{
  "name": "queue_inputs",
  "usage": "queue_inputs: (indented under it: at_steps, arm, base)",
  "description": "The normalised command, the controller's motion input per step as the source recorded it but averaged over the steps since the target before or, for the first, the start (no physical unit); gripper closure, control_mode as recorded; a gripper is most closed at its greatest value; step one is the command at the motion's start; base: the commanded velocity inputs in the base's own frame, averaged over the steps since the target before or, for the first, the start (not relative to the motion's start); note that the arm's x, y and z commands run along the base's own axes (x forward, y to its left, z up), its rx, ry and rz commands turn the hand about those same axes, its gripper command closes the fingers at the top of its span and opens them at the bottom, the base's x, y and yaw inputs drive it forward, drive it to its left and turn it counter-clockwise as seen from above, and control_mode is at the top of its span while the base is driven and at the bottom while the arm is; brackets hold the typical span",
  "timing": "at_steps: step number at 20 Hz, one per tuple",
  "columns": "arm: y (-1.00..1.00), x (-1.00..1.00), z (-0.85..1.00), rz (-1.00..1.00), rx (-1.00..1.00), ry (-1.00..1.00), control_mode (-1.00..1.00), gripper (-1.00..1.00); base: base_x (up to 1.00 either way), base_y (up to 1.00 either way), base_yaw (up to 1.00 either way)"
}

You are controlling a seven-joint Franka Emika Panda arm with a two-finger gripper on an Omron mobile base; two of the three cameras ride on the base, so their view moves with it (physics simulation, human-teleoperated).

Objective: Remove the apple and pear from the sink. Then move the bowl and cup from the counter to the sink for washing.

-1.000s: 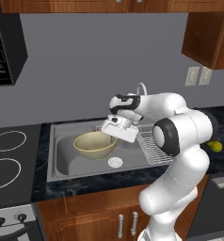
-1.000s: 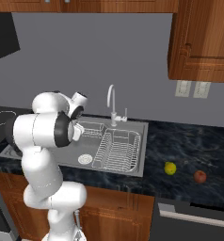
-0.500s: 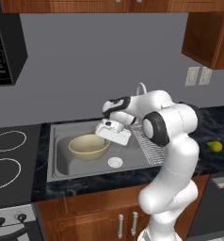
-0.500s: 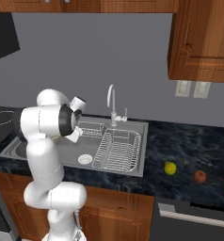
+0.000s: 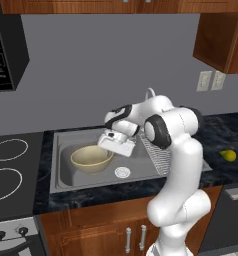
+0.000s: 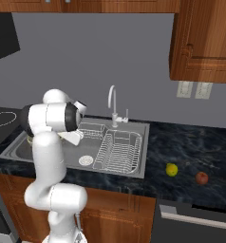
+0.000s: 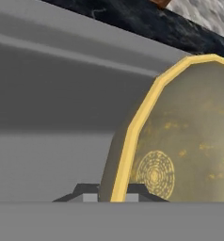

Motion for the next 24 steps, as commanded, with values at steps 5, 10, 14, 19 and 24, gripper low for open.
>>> queue_inputs:
  at_steps: [5,10,14,19,24]
  arm:
    - [0.17,0.26,-0.32,0.0,0.0,0.0,-1.0,1.0]
    - [0.16,0.26,-0.32,0.0,0.0,0.0,-1.0,1.0]
    - [0.2,0.26,-0.33,0.0,0.0,0.0,-1.0,1.0]
    - [0.14,0.25,-0.32,0.0,0.0,0.0,-1.0,1.0]
    - [0.16,0.11,-0.25,0.0,0.0,0.0,-1.0,1.0]
  base:
    - [0.0,0.0,0.0]
    - [0.0,0.0,0.0]
    - [0.0,0.0,0.0]
    - [0.0,0.0,0.0]
    - [0.0,0.0,0.0]
